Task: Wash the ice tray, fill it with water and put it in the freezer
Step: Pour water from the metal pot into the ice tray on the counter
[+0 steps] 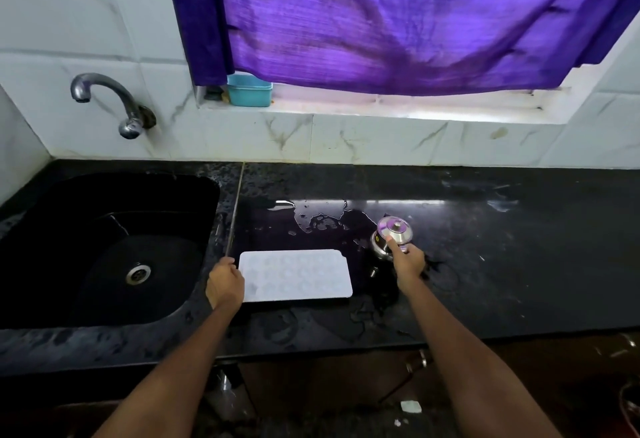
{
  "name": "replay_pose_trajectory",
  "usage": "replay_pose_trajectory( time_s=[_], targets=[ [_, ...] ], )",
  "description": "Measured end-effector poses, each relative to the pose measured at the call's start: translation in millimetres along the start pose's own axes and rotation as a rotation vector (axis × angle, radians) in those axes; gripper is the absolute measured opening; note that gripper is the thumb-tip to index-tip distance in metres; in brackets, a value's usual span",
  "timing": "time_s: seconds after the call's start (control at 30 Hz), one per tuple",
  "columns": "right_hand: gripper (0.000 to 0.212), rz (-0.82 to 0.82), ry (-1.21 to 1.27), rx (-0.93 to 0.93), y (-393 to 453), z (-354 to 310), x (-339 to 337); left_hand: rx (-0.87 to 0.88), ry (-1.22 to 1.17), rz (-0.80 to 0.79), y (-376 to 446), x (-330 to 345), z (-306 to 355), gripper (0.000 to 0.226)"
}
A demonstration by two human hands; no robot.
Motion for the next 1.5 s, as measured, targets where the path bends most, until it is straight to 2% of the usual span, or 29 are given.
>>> replay_pose_trajectory(
  time_s=[0.17, 0.27, 0.53, 0.77, 0.93, 1.17, 1.37, 1.5],
  targets=[
    [0.032, -0.122, 0.21, 0.03, 4.8, 12.5, 0.4, -0.008, 0.017, 0.049, -7.5, -2.3, -5.9, 0.03],
    [0.045, -0.099, 0.259, 0.036, 12.9, 13.2, -11.5, -0.031, 0.011, 0.086, -12.7, -4.0, -8.0, 0.029],
    [0.051, -0.332, 0.165, -0.107, 5.6, -10.9, -11.8, -0.039, 0.007, 0.077, -27.6, -3.0, -5.3, 0.029],
    [0.045, -0.612, 0.068, -0.203, -54.7, -55.8, 45.1, 0.002, -0.054, -0.064, -26.4, -3.7, -13.3, 0.023],
    [0.048, -0.727, -0.067, -0.231, -95.6, -63.7, 98.3, -0.037, -0.094, -0.199, -15.9, -9.1, -17.4, 0.02],
    [0.049, -0.734, -0.247, -0.275, -116.8, -64.1, 145.0, -0.048, -0.153, -0.347, 2.9, -14.3, -20.2, 0.02],
    [0.055, -0.691, -0.372, -0.349, -130.2, -69.5, 164.6, -0.059, -0.277, -0.371, 14.3, -8.3, -23.9, 0.017],
    [0.055, -0.668, -0.426, -0.386, -134.1, -73.8, 168.8, -0.047, -0.283, -0.391, 19.8, -4.7, -23.1, 0.022]
  ],
)
Point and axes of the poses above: each hand's wrist, its own y-axis towards the middle knuckle, its own x-axis out of the palm, z = x × y, the point moved 6 cm from there along y, towards the middle knuckle, and after that the axes turned 13 degrees about x, right-handed, at the moved point
